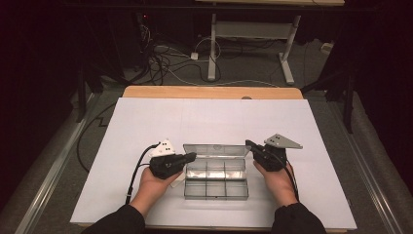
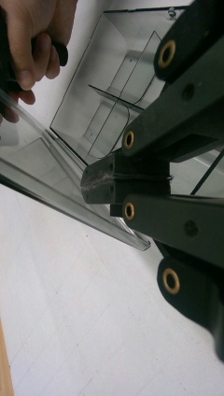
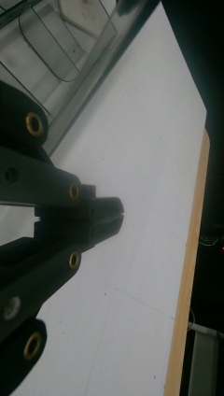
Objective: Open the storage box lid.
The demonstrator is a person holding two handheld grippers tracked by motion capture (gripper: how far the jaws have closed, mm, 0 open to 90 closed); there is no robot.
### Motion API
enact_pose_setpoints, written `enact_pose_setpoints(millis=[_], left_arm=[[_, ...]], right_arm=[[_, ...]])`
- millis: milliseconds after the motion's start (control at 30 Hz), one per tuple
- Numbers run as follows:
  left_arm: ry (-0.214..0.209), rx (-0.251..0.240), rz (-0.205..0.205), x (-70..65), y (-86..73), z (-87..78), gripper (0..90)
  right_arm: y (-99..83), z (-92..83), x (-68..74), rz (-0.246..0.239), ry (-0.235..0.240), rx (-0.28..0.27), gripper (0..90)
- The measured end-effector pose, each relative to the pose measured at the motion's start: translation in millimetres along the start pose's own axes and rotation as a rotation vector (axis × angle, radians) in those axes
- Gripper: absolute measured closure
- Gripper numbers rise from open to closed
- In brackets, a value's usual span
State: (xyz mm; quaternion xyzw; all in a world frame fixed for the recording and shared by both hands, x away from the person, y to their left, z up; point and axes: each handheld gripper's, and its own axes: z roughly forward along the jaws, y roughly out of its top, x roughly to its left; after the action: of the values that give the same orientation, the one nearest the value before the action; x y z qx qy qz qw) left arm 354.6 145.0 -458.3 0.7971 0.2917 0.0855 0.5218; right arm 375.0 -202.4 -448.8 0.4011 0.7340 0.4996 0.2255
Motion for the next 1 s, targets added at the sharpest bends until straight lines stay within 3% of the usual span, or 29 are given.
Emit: enact_pose_setpoints(millis=[367,1000], left_arm=[[0.009,0.004,-0.005,5.0,0.4,4.9,87.6],[0.024,0.007,-0.024,14.1,-0.5,6.1,87.6]], right_arm=[[8.5,-0.8,4.3,-0.008,0.028,-0.028,90.0],[16.9,4.0,1.4,-0.008,0.025,-0.044,90.0]])
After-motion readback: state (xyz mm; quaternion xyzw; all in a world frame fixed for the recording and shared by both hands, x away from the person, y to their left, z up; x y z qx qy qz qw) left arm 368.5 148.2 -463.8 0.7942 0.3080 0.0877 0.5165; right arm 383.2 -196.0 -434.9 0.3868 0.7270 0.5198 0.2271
